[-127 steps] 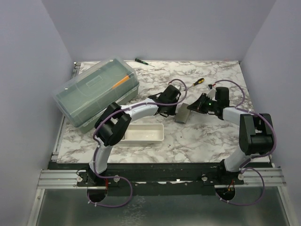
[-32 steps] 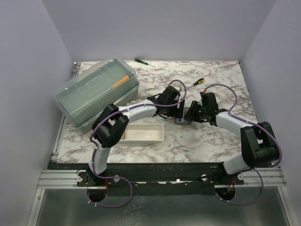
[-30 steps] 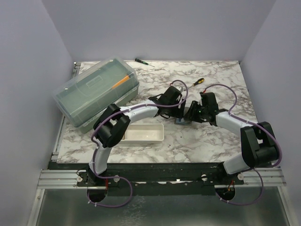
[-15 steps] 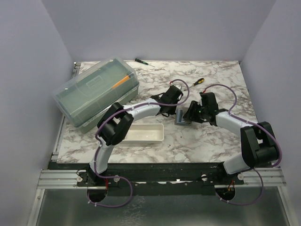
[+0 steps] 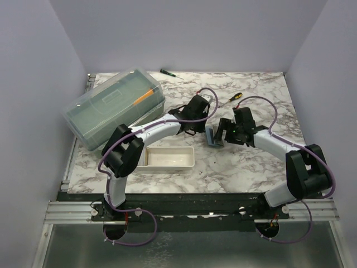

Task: Put the credit cards into the card holder
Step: Open the card holder at the center of the board.

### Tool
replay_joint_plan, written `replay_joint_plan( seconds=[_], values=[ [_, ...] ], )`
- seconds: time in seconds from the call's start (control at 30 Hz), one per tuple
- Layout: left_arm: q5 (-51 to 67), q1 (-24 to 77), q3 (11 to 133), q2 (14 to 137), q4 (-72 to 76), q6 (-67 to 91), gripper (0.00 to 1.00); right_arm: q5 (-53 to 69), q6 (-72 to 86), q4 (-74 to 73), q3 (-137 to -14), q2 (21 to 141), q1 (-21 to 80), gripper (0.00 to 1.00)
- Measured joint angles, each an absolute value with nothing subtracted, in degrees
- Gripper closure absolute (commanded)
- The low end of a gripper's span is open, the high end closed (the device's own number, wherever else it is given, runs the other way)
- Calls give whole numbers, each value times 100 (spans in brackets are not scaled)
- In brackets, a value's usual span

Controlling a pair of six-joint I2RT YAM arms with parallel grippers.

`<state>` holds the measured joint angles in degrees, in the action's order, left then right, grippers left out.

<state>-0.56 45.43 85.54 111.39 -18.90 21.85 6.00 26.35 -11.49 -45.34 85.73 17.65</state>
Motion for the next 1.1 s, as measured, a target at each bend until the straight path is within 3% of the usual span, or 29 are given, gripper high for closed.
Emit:
replay_joint_plan(
  seconds=[0.87,1.1],
  values=[
    [327,4495,8493,11137,-1894,2202,100,231,2244,-1280,-5043,9100,2423,8],
    [325,4495,8458,11137,-1896,2202,100,-161,2318,-1323,-5122,9170,2532,14]
  ],
)
